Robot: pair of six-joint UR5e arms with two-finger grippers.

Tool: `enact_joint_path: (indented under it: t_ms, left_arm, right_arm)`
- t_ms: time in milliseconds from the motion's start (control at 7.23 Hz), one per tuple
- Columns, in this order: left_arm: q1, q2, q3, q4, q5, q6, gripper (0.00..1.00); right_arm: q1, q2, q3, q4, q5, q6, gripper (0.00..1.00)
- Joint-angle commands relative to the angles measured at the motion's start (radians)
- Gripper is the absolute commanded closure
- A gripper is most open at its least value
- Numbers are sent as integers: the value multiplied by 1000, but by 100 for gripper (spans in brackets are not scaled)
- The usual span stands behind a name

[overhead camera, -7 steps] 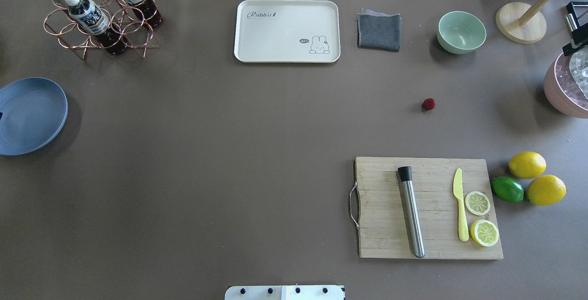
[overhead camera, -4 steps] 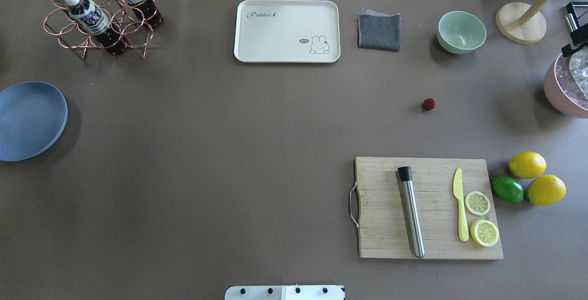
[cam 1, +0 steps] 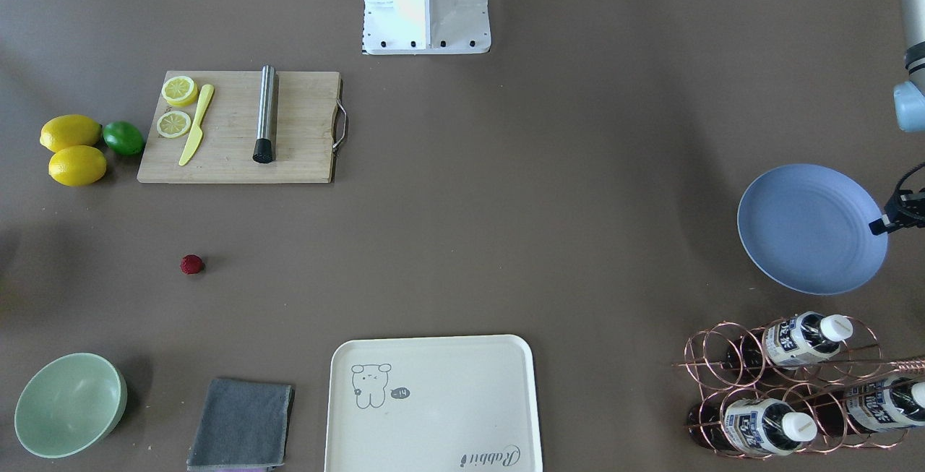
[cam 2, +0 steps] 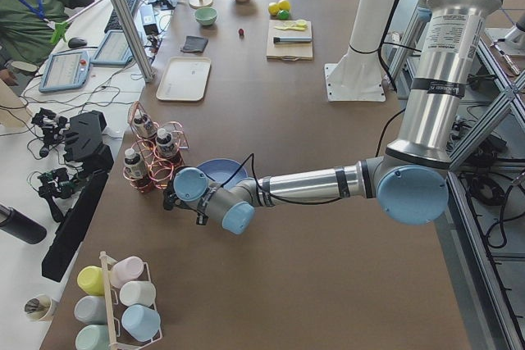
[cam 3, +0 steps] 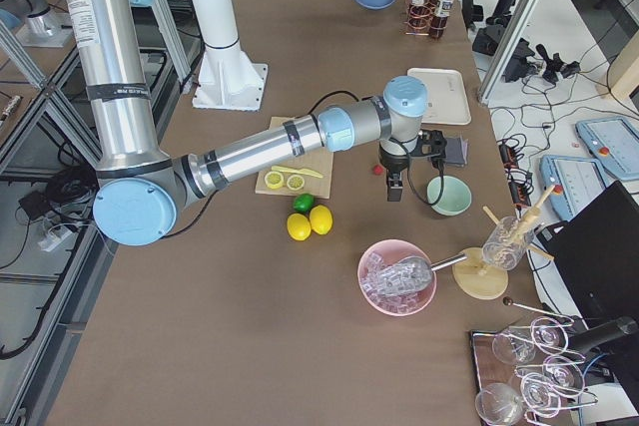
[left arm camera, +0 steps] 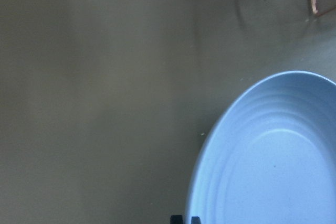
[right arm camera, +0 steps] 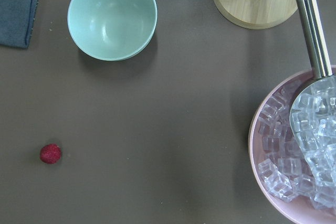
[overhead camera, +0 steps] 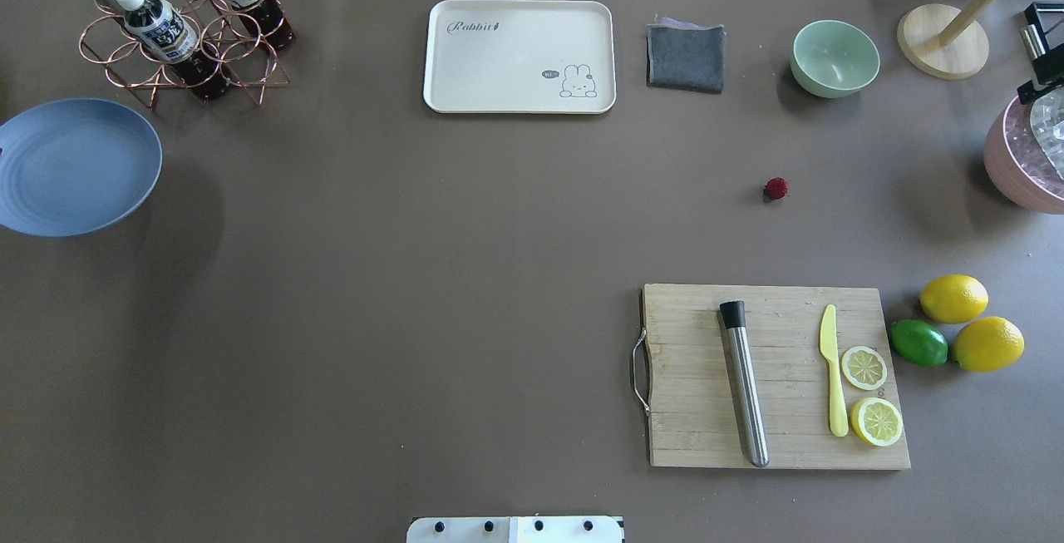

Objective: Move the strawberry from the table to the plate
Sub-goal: 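Slide the blue plate centerward with left gripper while right gripper nears strawberry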

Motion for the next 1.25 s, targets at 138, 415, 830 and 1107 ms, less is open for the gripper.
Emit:
enact_joint_path:
  t_ms: [138, 415, 830, 1107]
  left_arm:
    - [67, 1, -148, -11, -17, -247, 100]
    - [192, 43, -258, -180, 47, -602, 100]
    - [381, 42, -403, -232, 208, -926, 100]
    - [455, -45, -412, -223, 302, -1071, 100]
  right_arm:
    - [-39, 22, -2, 0, -18, 0, 0]
    - [-70, 44, -3, 0, -20, 70, 0]
    - [-134, 90, -9, 2, -58, 148, 0]
    - [-263, 90, -59, 244, -130, 388, 0]
